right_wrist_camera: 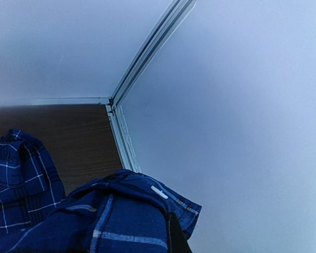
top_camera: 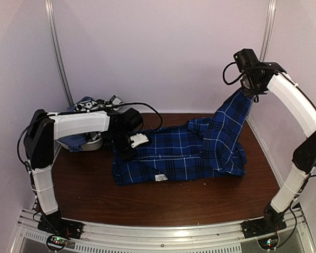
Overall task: Fold and stack the long sleeve shirts
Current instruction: Fold the flattened shirt at the center of the board.
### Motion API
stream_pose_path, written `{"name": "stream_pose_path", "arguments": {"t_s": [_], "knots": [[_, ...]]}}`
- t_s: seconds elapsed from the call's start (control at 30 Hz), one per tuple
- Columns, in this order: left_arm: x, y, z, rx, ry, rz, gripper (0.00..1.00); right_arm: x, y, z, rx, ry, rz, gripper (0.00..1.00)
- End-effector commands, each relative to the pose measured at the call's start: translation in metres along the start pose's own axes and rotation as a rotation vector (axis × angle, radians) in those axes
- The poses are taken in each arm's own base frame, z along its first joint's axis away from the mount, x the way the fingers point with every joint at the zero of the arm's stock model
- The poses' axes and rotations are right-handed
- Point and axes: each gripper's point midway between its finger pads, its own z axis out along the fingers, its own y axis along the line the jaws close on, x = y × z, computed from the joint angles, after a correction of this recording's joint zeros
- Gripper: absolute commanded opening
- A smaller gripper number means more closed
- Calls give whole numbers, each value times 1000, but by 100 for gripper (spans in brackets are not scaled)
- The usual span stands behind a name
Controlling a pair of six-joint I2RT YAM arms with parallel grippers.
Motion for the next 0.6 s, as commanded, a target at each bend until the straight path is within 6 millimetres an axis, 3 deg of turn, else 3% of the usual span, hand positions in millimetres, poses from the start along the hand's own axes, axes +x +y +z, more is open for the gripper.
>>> {"name": "stream_pose_path", "arguments": {"t_s": [0.0,0.13,0.4,0.57], "knots": [[5,10,7,-14,15,-7,0,-19,1,11,53,-47,4,0],[-1,17,11,-38,-7,-12,3,-24,13,20,56,-56,-21,0],[-4,41,17,-160,-4,-32,31,-22,32,34,54,-60,-46,0],[1,59,16,-232,2,-76,36,-19,38,40,63,-52,-72,0]]}}
